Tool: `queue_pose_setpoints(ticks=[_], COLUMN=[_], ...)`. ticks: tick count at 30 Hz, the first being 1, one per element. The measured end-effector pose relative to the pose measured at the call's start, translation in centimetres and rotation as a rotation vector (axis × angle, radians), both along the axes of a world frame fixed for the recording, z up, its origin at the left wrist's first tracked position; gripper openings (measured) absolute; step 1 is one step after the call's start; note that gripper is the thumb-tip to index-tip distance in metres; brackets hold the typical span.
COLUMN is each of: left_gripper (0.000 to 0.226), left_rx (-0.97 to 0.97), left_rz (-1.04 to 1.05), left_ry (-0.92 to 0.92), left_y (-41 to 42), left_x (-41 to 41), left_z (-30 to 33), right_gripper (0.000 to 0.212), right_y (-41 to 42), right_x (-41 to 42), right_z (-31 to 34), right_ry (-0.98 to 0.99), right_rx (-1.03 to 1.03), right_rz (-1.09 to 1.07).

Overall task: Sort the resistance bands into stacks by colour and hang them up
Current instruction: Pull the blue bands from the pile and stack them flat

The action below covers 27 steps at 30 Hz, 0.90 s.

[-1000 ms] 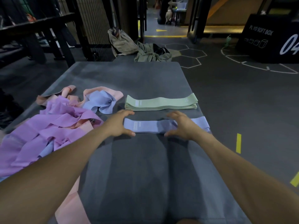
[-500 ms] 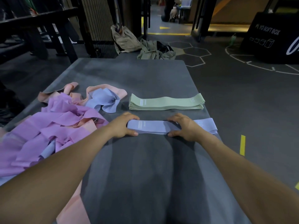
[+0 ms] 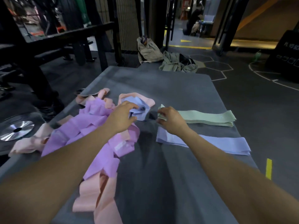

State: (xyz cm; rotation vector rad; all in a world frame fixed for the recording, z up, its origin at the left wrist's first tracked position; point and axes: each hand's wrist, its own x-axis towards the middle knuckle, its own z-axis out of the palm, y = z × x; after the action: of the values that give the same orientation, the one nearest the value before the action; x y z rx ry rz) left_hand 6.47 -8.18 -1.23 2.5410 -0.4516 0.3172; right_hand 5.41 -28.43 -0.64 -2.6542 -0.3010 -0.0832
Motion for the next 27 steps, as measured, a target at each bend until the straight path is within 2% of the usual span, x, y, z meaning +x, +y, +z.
queue_pose_setpoints(ticks=[4, 10, 16, 22, 25, 27], left_gripper=[0.038, 0.035, 0.041, 0.031, 0.031, 0.033], left_rx=[0.035, 0.056, 0.021, -0.063, -0.146, -0.17], left_rz=[0.108, 0.156, 0.161, 0.162, 0.171, 0.162], left_ry=[0.003, 0.043, 0.083, 0.083, 0.08, 0.04], left_y=[3.4, 5.5, 6.2, 6.1, 5.7, 5.3], left_x=[2.1, 3.8, 3.9, 3.1, 1.9, 0.8], left_z=[0.0, -0.9, -2.0, -0.4, 1.3, 2.9], right_gripper=[0.039, 0.036, 0.031, 0.017, 0.019, 0.018], right_y=[4.5, 8.1, 9.1, 8.9, 9.2, 9.4], right_x=[3.7, 7.0, 7.4, 4.9, 2.8, 1.9], right_z=[-0.8, -3.0, -2.9, 0.4, 3.5, 5.7], right_ry=[0.012, -0.02, -0.058, -0.13, -0.173, -0.215], right_rx=[0.034, -0.089, -0.012, 0.206, 0.323, 0.333], right_rz=[-0.068, -0.256, -0.334, -0.191, -0.108, -0.06])
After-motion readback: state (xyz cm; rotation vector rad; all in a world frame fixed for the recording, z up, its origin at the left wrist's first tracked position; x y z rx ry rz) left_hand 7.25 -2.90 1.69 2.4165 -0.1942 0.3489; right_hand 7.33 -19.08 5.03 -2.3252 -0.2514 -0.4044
